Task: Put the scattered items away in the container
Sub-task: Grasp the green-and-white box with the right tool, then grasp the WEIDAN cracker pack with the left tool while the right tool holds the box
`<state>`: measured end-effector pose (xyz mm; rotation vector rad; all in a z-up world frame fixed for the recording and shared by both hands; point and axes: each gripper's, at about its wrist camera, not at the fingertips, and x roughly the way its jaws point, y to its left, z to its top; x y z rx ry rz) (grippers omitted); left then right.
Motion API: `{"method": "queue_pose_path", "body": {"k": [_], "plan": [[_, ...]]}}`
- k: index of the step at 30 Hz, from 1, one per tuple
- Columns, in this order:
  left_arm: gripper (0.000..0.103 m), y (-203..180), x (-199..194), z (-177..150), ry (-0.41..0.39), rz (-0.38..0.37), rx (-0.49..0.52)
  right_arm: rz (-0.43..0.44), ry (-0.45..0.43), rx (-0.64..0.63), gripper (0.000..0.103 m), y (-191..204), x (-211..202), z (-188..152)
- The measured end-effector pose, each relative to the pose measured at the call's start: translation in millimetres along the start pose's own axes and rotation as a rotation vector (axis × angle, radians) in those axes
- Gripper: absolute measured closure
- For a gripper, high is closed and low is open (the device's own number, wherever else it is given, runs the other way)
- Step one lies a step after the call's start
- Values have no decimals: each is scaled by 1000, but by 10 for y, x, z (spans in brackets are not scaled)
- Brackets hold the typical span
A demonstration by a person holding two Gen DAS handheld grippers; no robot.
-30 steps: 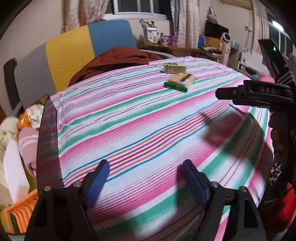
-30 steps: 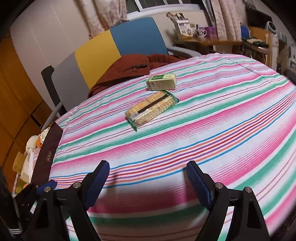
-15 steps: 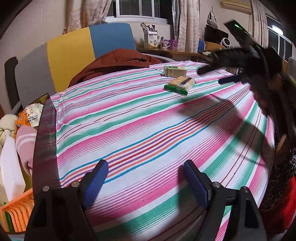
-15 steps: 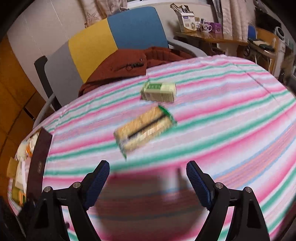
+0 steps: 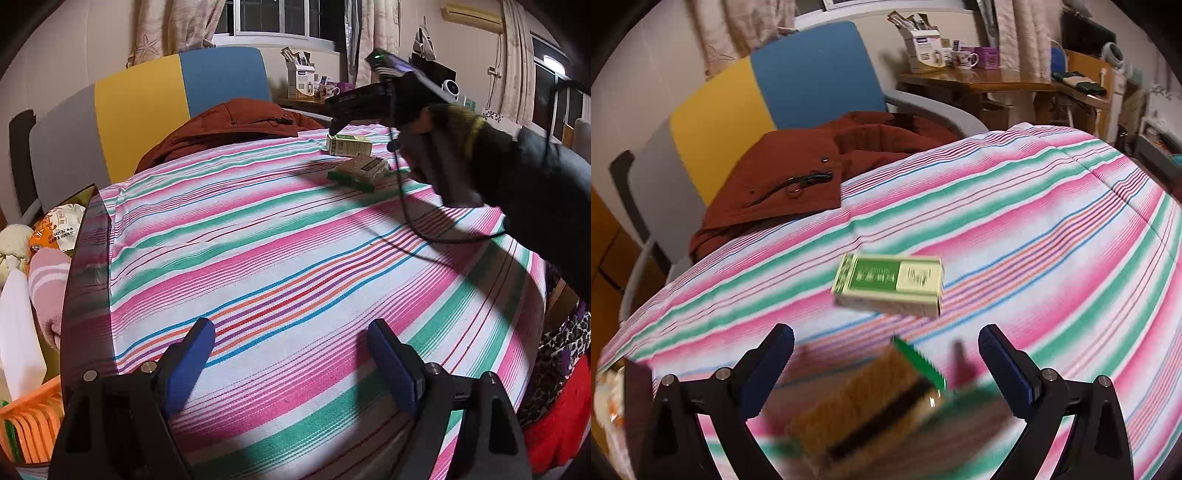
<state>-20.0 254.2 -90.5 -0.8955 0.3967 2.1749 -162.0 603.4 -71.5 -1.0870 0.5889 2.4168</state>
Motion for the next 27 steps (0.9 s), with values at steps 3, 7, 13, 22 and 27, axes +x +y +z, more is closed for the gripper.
{"method": "queue_pose_path", "body": {"k": [3,7,13,22,27], "plan": [[17,9,4,0,-1,-3,-3,-46,2,5,2,26,123,70],[17,15,4,3,-1,-4,-3,-86,25,-3,2,31,272,145],[16,17,4,3,-1,-5,-4,-88,76,-97,28,78,369,172],[16,15,0,2,-1,-4,-3,-93,101,-159,28,-281,241,129],[16,0,5,7,4,3,0,-88,155,-171,28,-679,114,86]]}}
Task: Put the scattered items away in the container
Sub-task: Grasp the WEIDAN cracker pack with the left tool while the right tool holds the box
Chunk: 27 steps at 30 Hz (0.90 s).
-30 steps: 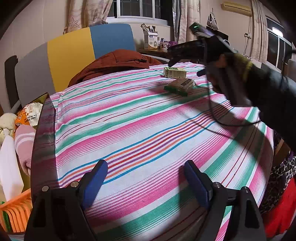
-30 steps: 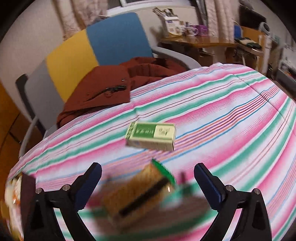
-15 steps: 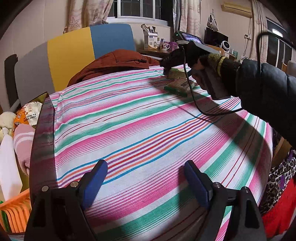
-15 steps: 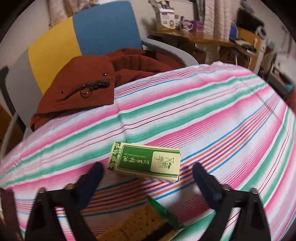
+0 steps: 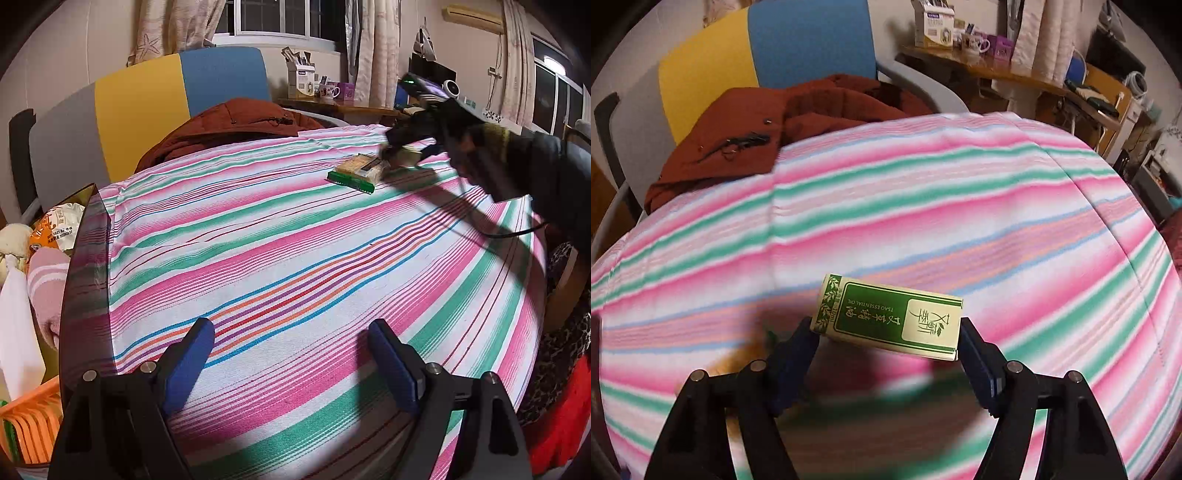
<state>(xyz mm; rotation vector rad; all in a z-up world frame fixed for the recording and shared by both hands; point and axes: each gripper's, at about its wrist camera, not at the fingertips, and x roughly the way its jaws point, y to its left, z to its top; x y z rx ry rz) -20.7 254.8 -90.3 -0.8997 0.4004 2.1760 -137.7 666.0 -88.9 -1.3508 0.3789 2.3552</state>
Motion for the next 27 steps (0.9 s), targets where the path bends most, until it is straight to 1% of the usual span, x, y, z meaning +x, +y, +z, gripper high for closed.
{"method": "queue_pose_path", "body": {"k": [3,6,8,10,14,16,19,22,27], "plan": [[15,-9,13,18,11,8,3,-10,57,-67,28,-90,-29,-21],[16,-3,36,76,27,10,-19,-18,105,-200,28,-40,-58,-64],[19,-47,89,182,40,-3,-7,-3,112,-273,28,-18,-72,-114],[19,-117,126,298,40,-15,18,30,116,-287,28,-61,-56,-152],[19,-369,234,633,18,-38,133,72,144,-311,28,-84,-9,-111],[19,-452,320,807,24,-70,159,89,157,-333,28,-83,2,-100],[19,-518,574,1078,78,-107,163,92,166,-361,28,-64,-5,-104],[19,-576,809,1293,106,-130,187,92,175,-376,28,-38,-11,-113],[21,-692,1027,1474,104,-140,254,90,187,-389,28,-13,-30,-144]]}}
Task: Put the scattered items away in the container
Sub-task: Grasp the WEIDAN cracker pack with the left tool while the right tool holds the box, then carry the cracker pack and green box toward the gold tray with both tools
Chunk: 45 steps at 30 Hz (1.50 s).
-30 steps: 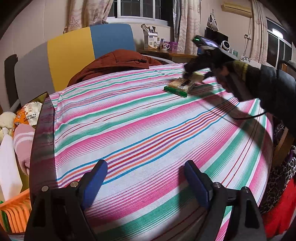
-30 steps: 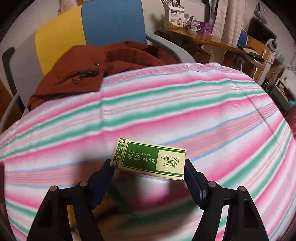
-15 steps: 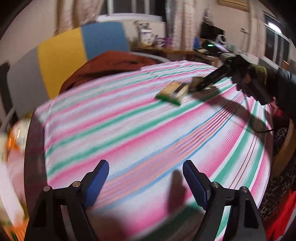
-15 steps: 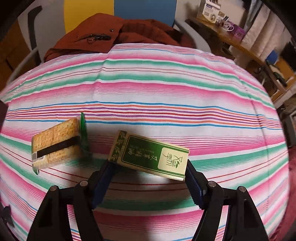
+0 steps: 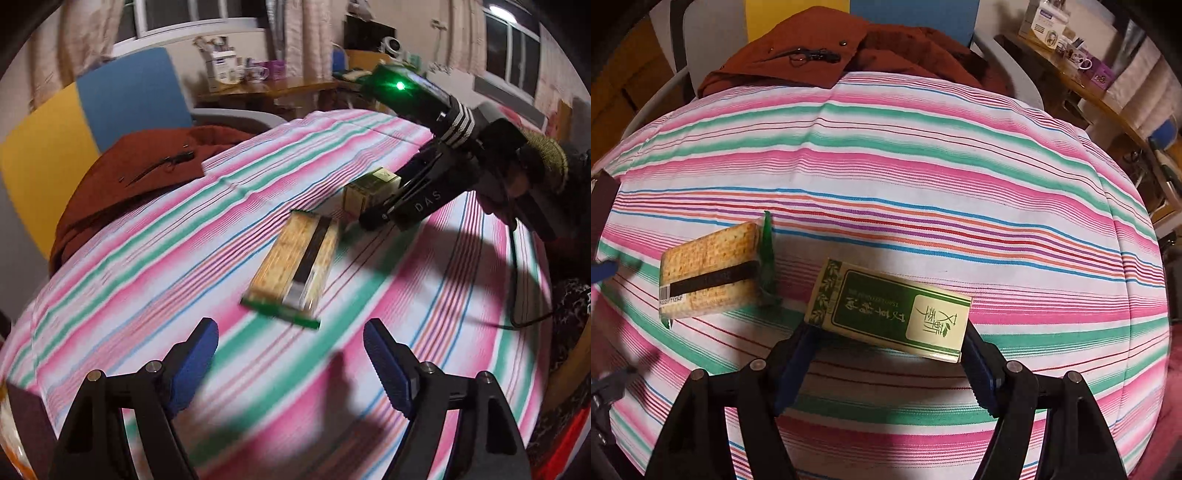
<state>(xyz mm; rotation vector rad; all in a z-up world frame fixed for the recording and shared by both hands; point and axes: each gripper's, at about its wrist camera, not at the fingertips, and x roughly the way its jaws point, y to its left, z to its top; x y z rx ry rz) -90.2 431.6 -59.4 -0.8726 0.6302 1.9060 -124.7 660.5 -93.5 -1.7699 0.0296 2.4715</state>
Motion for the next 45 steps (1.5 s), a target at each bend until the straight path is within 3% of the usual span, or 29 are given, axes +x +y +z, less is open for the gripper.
{"method": "queue_pose_path", "body": {"k": [7,19,23,26,29,38,45], "plan": [[21,-67,191,251,-35,-29,119,1,11,-10,29,35,-20,-43],[22,22,662,442,12,-93,141,-10,2,-21,28,91,-53,-110],[28,83,739,447,24,-120,108,-2,2,-5,26,83,-62,-135],[46,115,741,459,25,-117,72,-4,2,-2,25,91,-68,-151],[53,89,732,443,27,-107,58,-3,-1,-2,24,104,-77,-169],[54,37,523,225,25,-12,-40,-23,-32,-27,30,243,-151,-189],[54,171,128,-233,7,31,-206,50,-55,-87,30,432,-234,-256]]}}
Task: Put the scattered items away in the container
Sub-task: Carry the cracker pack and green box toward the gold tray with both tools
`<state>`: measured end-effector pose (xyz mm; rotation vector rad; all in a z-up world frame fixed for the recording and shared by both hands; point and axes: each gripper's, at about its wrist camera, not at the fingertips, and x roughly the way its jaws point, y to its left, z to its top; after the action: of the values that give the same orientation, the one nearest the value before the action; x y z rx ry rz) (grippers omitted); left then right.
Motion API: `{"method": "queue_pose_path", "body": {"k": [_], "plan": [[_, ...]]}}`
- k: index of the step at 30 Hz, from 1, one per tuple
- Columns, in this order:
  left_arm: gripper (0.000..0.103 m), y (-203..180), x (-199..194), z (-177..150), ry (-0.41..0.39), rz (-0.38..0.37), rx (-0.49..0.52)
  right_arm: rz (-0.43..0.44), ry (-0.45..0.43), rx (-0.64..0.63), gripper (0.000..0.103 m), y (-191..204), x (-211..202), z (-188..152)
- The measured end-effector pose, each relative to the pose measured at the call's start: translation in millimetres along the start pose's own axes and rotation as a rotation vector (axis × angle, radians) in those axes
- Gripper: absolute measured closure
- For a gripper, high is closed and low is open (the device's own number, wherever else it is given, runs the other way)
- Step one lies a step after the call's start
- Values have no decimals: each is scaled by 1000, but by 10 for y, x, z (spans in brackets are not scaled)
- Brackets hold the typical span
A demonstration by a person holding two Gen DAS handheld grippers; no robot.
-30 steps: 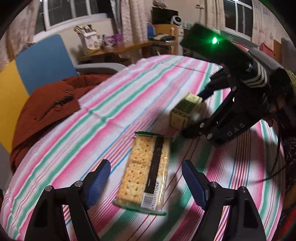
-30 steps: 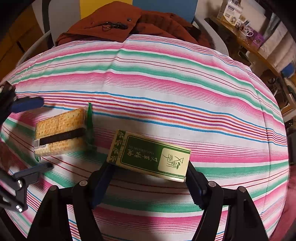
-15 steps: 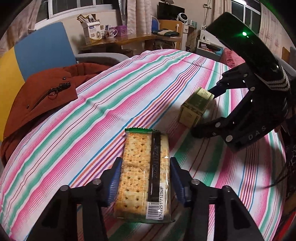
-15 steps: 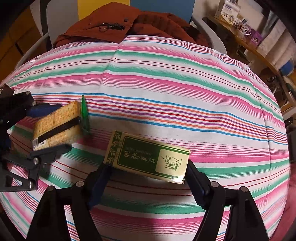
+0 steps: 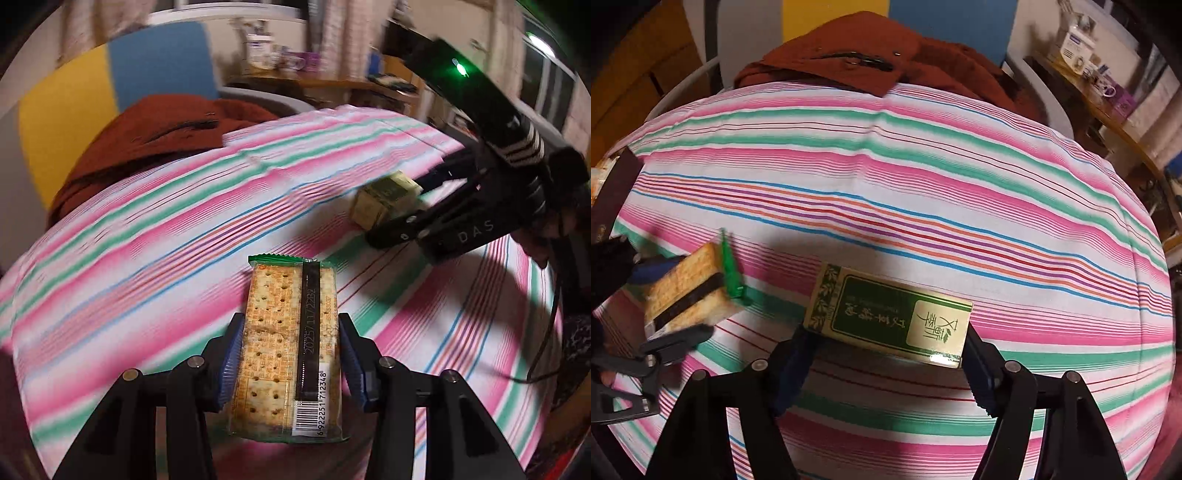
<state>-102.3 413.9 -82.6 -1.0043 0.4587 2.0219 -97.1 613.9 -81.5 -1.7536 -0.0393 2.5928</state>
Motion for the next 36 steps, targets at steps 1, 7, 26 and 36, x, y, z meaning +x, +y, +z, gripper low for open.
{"method": "queue_pose_path", "body": {"k": [1,7,26,36], "plan": [[54,45,-93,-64,-17,8,-16,12,-3,-1,30,29,-13,-16],[54,155,-420,-419,-46,41,-35,75,-16,-66,29,533,-173,-213],[54,169,-946,-1156,-96,47,-100,79,-153,42,29,1259,-188,-535],[54,214,-1291,-1540,-130,26,-136,72,-254,38,28,1679,-348,-967]]}}
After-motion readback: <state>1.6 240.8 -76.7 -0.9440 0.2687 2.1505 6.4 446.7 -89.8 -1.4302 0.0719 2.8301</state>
